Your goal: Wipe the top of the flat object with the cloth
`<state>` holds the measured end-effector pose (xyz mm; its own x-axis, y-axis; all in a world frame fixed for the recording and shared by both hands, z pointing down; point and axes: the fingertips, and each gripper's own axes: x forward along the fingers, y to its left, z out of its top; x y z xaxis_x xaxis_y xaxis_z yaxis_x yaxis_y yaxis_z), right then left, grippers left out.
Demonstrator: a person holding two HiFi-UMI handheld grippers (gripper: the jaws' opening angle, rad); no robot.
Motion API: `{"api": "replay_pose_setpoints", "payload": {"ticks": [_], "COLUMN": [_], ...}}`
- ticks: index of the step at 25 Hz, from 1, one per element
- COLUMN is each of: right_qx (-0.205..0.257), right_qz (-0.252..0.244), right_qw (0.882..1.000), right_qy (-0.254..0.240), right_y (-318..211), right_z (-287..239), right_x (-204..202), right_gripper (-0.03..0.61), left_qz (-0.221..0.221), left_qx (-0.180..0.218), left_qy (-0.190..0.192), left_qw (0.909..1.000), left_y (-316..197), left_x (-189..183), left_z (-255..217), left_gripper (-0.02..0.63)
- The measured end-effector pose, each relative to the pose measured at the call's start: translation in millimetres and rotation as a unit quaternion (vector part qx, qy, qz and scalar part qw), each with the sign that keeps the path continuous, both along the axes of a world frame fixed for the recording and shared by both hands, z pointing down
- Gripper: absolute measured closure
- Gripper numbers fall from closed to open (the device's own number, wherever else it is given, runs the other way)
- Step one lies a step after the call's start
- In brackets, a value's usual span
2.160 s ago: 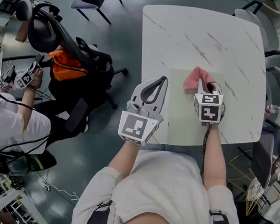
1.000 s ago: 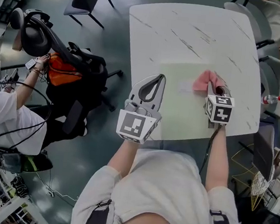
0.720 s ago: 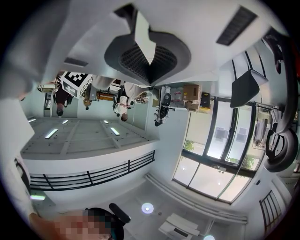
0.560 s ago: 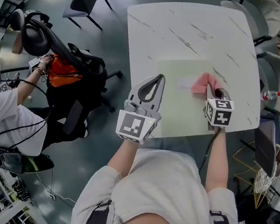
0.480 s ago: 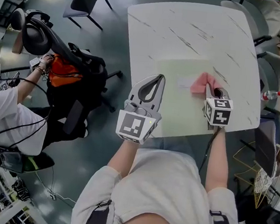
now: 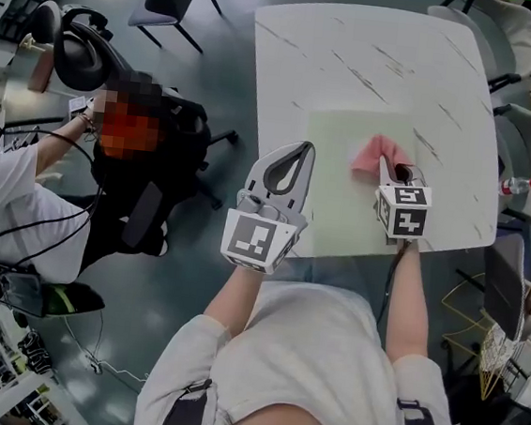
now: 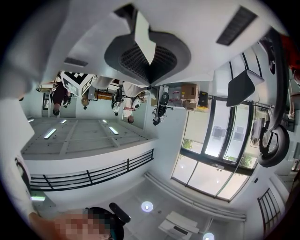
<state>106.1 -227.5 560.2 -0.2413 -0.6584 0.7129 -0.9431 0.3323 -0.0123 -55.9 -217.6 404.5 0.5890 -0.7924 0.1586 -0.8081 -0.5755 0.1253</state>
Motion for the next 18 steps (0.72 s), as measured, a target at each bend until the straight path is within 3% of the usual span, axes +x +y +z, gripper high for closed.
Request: {"api": "replay_pose_setpoints", "payload": {"ticks": [18], "right_qx": [0.0], "right_qz": [-0.041], "right_qw": [0.998], "right_qy": [-0.041], "right_y": [21.9], "right_z": [-6.0], "right_x": [-65.9], "right_gripper": [0.552], "left_qz": [-0.003], "left_qx": [0.008], "left_qy": [0.003], "left_qw": [1.0], "left_y": [15.6], "left_x": [-24.4], "left_z": [-5.4], "left_gripper": [0.603]}}
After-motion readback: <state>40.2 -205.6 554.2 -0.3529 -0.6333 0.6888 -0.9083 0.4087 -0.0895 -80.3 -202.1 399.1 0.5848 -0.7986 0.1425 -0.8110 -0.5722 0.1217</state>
